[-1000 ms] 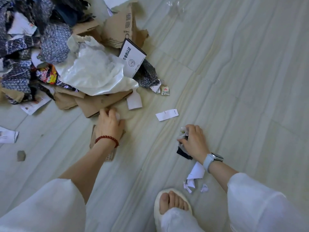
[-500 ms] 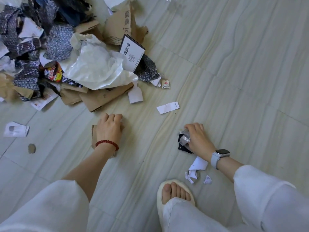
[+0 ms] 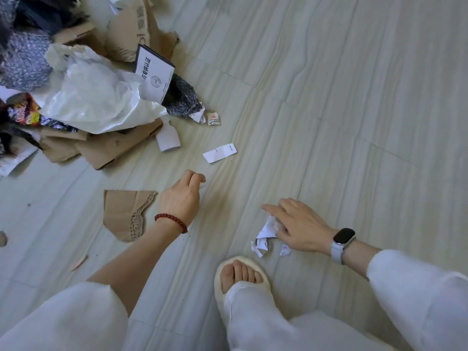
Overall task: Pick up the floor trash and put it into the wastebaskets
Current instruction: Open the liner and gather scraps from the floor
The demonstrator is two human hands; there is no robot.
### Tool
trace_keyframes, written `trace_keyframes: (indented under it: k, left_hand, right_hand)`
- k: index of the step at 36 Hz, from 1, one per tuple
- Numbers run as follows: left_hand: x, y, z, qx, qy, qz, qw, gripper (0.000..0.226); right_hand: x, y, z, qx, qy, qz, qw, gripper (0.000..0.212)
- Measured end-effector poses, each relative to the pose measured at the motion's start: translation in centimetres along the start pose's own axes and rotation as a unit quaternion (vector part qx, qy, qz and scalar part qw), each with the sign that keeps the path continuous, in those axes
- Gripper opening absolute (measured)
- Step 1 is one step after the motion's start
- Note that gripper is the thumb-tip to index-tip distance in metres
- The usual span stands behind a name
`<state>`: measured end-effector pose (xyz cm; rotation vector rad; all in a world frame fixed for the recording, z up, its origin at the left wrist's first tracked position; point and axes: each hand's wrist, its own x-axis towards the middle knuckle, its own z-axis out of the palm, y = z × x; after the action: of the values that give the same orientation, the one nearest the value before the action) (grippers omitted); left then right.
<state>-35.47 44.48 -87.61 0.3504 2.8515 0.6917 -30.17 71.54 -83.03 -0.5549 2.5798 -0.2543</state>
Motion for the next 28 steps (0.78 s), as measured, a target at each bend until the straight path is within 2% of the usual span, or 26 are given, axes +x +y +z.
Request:
trace_keyframes:
  k: [4, 6, 9, 12, 14, 17, 20, 22, 24, 26, 28]
  left_hand:
    - [-0.2, -0.3, 0.1, 0.009, 0.007, 0.0, 1.0, 0.03]
    - [-0.4, -0.7, 0.0, 0.013, 0.008, -0.001, 1.0, 0.029]
    - [-0.8, -1.3, -0.2, 0.018, 0.006, -0.012, 1.0, 0.027]
    - [-1.1, -1.7, -0.3, 0.027, 0.007, -0.019, 0.999, 0.026]
    - [-1.2, -2.0, -0.3, 0.028, 0.01, -0.024, 0.999, 0.025]
    - [-1.2, -2.0, -0.4, 0.027, 0.015, -0.035, 0.999, 0.023]
    - [-1.1, -1.8, -0.5, 0.026, 0.02, -0.037, 0.999, 0.021]
    - [-1.0, -1.5, -0.3, 0.024, 0.017, -0.034, 0.999, 0.019]
    - [-1.0, -1.2, 0.0, 0.021, 0.018, -0.031, 0.999, 0.018]
    - [-0.9, -1.0, 0.1, 0.017, 0.024, -0.028, 0.999, 0.017]
    - [-0.7, -0.8, 0.2, 0.012, 0.031, -0.024, 0.999, 0.016]
  right_hand:
    - [-0.9, 0.3, 2.3, -0.127, -0.09, -0.013, 0.988, 0.067]
    - [-0.2, 0.2, 2.5, -0.13, -0.128, 0.011, 0.983, 0.075]
    - [0.8, 0.4, 2.4, -0.089, -0.115, 0.017, 0.989, 0.048]
    - [1.6, 0.7, 2.0, -0.069, -0.071, -0.012, 0.995, 0.035]
    - [2.4, 1.3, 1.7, -0.098, -0.047, -0.022, 0.994, 0.024]
    - [3.2, 0.4, -0.1, -0.077, 0.014, 0.025, 0.997, 0.02]
    - [2.4, -0.2, -0.1, -0.065, -0.021, 0.022, 0.997, 0.012]
    - [0.8, -0.6, 0.4, -0.069, -0.063, 0.007, 0.996, 0.014]
    - [-1.2, -0.4, 2.2, -0.104, -0.081, -0.013, 0.991, 0.025]
    - [-2.8, 0.2, 3.9, -0.16, -0.095, 0.006, 0.983, 0.033]
    - [-3.8, 1.0, 5.1, -0.164, -0.102, 0.027, 0.981, 0.039]
